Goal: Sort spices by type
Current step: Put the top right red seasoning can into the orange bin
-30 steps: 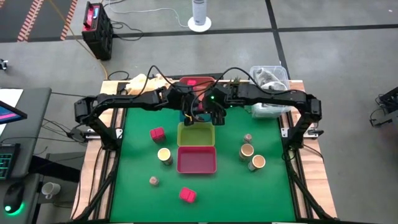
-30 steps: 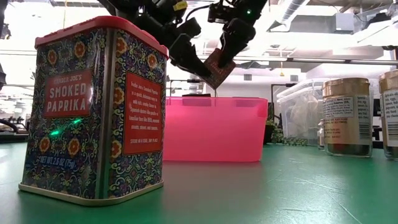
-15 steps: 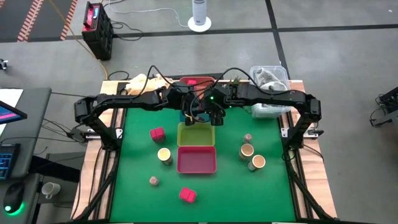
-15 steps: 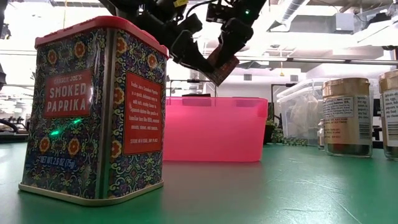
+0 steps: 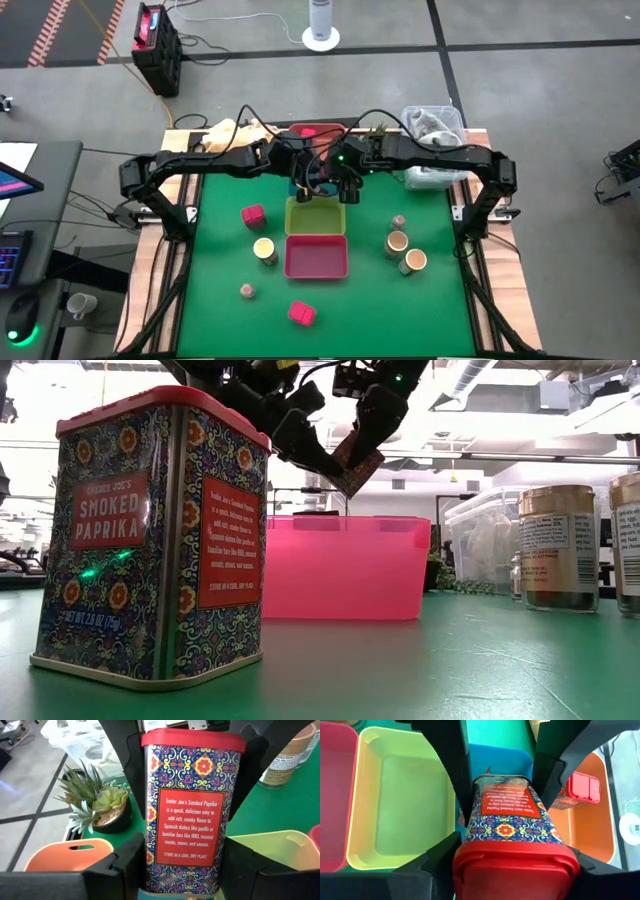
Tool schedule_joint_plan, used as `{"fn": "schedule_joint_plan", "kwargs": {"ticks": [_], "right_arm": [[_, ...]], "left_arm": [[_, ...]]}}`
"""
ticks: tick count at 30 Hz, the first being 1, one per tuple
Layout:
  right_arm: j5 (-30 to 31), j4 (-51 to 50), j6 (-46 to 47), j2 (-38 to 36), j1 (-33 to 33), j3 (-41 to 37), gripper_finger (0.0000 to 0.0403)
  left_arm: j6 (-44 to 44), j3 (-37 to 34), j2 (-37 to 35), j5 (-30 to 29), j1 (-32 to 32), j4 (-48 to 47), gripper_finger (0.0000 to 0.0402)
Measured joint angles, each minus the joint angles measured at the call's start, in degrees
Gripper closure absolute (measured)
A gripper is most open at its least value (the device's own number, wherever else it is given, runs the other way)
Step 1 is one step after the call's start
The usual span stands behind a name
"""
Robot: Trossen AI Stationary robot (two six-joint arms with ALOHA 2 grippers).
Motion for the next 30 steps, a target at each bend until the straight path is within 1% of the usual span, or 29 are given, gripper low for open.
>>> {"fn": "schedule_joint_plan", "kwargs": {"ticks": [2, 4, 9, 10, 12, 15, 18, 20, 24, 30], "right_arm": [[-0.11, -0.02, 0.90, 0.02, 0.00, -0.02, 0.0128], [-0.26, -0.04, 2.08, 0.02, 0.00, -0.02, 0.0107], [-0.42, 0.31, 4.51, 0.04, 0.04, -0.07, 0.0023], [-0.38, 0.74, 4.53, 0.04, 0.04, -0.07, 0.0013], [-0.31, 1.91, 4.00, 0.04, 0.15, -0.07, 0.0014], [0.44, 1.55, 0.99, 0.10, 0.39, 0.57, 0.0033], [3.42, -1.94, 0.16, 0.19, 0.20, 3.74, 0.0041], [3.60, -5.05, 0.20, -0.26, -0.50, 5.62, 0.0042], [4.22, -8.95, 1.31, -1.93, -1.67, 6.01, 0.0043], [4.20, -13.91, 3.91, -3.02, -3.70, 6.03, 0.0043]], "left_arm": [[0.26, 0.00, 0.00, -0.02, 0.00, -0.04, 0.0209], [0.23, 0.00, 0.00, -0.07, 0.00, -0.06, 0.0209], [0.05, 0.02, 0.00, -0.37, 0.07, -0.02, 0.0209], [0.03, 0.02, 0.00, -0.43, 0.07, -0.02, 0.0209], [-0.25, 0.02, -0.02, -0.46, 0.07, 0.03, 0.0209], [-0.39, 0.02, -0.02, -0.35, 0.07, 0.23, 0.0209], [-0.41, 0.02, -0.02, -0.22, 0.31, 0.36, 0.0209], [-1.02, 0.02, -0.02, -0.12, 0.88, 0.22, 0.0209], [-1.95, -0.69, -0.09, -0.15, 2.72, -0.20, 0.0209], [-4.57, -4.21, -0.09, 0.04, 5.59, 4.82, 0.0209]]}}
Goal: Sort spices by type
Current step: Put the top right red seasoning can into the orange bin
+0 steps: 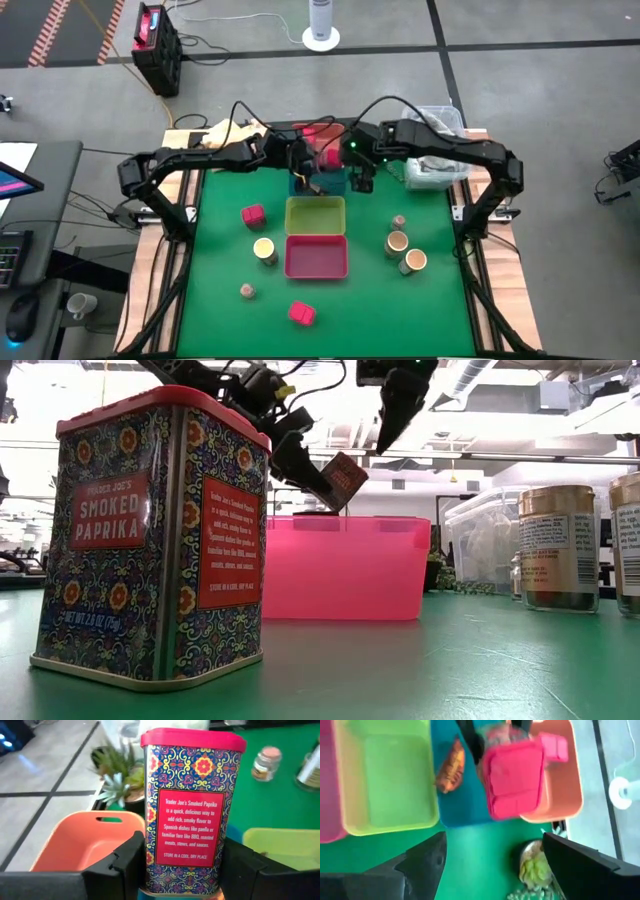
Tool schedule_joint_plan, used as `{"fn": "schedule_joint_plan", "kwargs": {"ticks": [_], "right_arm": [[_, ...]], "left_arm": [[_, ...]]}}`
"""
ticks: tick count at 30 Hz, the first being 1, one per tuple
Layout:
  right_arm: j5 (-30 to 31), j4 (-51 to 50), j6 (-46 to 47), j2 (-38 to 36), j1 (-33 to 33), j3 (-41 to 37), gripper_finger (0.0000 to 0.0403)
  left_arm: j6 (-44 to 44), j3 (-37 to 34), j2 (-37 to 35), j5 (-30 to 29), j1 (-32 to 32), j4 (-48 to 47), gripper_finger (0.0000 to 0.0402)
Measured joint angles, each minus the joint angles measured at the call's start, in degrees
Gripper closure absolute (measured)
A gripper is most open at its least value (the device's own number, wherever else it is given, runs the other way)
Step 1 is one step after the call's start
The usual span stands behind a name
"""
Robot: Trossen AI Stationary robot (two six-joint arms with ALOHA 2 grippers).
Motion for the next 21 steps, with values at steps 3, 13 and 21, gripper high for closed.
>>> {"fn": "schedule_joint_plan", "kwargs": {"ticks": [3, 13, 21], "right_arm": [[0.00, 0.33, 0.09, 0.00, -1.28, -0.01, 0.0043], [-1.01, 22.65, 0.49, -9.09, -6.94, -18.39, 0.0054], [-3.62, 41.53, 4.27, -15.94, -7.47, -33.98, 0.0064]], "left_arm": [[-0.99, -0.16, 0.00, -0.06, 0.83, -0.03, 0.0209], [-1.84, -0.16, 0.00, -0.98, 1.12, 0.22, 0.0209], [-3.28, -0.18, 0.54, -3.57, 0.86, 7.74, 0.0209]]}}
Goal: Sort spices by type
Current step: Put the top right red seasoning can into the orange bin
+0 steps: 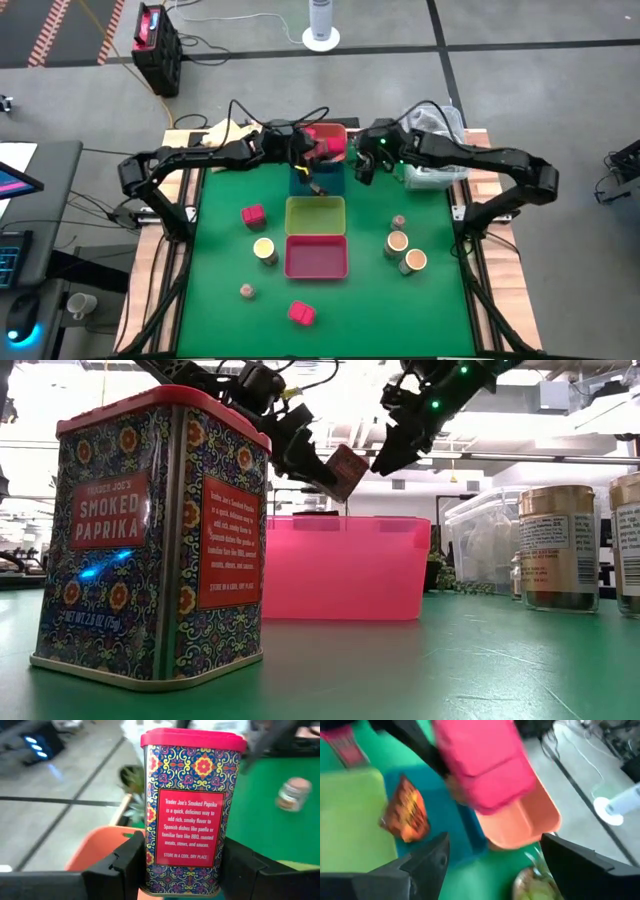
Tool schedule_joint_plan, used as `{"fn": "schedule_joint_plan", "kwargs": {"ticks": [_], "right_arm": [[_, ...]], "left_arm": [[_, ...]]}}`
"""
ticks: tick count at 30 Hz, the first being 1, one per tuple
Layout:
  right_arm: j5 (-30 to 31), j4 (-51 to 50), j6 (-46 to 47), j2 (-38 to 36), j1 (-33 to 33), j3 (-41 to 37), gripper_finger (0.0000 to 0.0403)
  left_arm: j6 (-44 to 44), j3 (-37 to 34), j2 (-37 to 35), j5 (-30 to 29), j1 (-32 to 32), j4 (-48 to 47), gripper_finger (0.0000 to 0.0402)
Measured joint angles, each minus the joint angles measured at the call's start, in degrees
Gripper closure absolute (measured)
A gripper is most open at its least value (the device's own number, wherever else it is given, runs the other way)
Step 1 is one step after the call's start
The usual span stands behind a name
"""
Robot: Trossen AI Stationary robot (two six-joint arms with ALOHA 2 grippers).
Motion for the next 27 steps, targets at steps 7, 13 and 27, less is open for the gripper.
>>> {"fn": "schedule_joint_plan", "kwargs": {"ticks": [7, 13, 27], "right_arm": [[-1.21, 2.79, 6.30, -3.63, -0.11, -1.63, 0.0058], [-1.22, 7.13, 6.62, -4.84, 0.00, -1.62, 0.0031], [-1.46, 9.90, -2.62, -5.09, 2.28, -0.74, 0.0006]], "left_arm": [[8.82, -0.04, 1.92, -14.39, -2.24, 7.87, 0.0209], [23.17, -0.09, 2.50, -23.16, -4.24, 16.96, 0.0209], [29.81, -0.07, 2.57, -30.46, -7.99, 20.18, 0.0209]]}}
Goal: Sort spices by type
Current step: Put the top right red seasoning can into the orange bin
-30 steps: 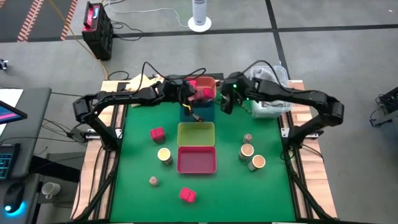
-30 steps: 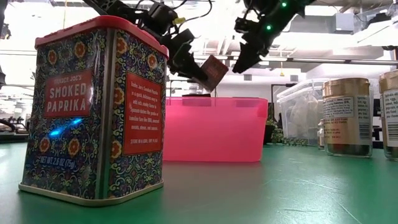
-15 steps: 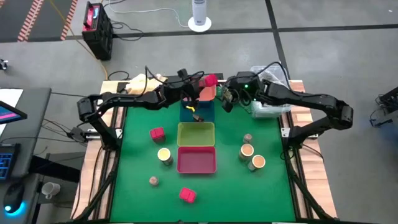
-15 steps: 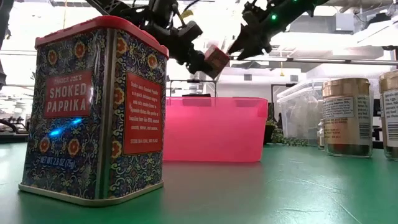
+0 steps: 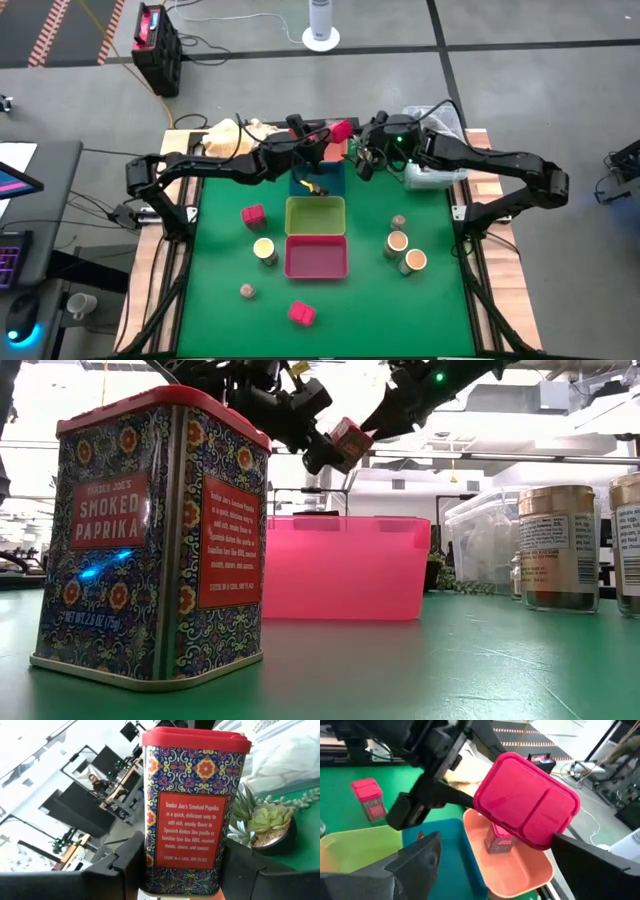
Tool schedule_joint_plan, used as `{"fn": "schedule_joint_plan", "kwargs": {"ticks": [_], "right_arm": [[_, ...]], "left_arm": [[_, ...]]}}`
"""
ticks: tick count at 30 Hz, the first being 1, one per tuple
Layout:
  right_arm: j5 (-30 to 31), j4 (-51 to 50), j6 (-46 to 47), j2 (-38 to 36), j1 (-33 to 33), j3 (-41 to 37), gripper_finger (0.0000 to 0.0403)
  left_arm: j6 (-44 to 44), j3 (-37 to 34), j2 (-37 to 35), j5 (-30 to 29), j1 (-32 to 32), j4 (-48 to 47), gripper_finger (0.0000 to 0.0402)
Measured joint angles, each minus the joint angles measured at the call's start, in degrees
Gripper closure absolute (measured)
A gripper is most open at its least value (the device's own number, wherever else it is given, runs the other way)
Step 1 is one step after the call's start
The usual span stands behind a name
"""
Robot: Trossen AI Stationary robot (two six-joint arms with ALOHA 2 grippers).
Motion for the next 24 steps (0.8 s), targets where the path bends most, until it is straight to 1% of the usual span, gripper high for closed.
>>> {"fn": "schedule_joint_plan", "kwargs": {"ticks": [3, 5, 7, 9, 12, 14, 16, 19, 22, 24], "right_arm": [[0.30, -0.07, 4.38, 0.02, -0.19, 1.34, 0.0005], [0.36, -1.02, 4.91, 0.02, -0.49, 2.38, 0.0004], [0.68, -3.90, 1.56, 0.02, -0.12, 3.61, 0.0004], [1.86, -6.82, -3.86, 0.02, 1.05, 4.60, 0.0004], [5.57, -8.94, -10.26, 0.02, 3.59, 5.32, 0.0007], [6.31, -9.86, -13.35, 0.02, 5.02, 5.32, 0.0007], [6.41, -11.01, -15.77, 0.02, 6.05, 5.35, 0.0007], [6.72, -12.64, -17.41, 0.05, 6.38, 5.35, 0.0007], [6.72, -13.46, -17.35, 0.64, 5.38, 5.35, 0.0007], [6.65, -14.51, -17.40, 1.08, 4.50, 5.39, 0.0007]], "left_arm": [[-0.43, 0.04, 0.00, -0.46, 0.00, 0.23, 0.0209], [-1.78, 0.04, 0.00, -0.29, 0.03, -0.70, 0.0209], [-2.89, 0.07, 0.00, 1.47, 0.05, -2.54, 0.0209], [-4.20, 0.07, 0.00, 3.48, 0.03, -5.02, 0.0209], [-6.80, 0.07, 0.00, 9.34, 0.12, -8.76, 0.0209], [-8.55, 0.07, 0.00, 12.92, 0.36, -10.11, 0.0209], [-9.83, 0.07, 0.00, 15.17, 0.73, -10.58, 0.0209], [-10.88, 0.07, 0.00, 20.04, 1.52, -10.60, 0.0209], [-11.07, 0.07, 0.00, 24.94, 1.99, -10.73, 0.0209], [-11.08, 0.07, 0.00, 27.16, 2.12, -10.65, 0.0209]]}}
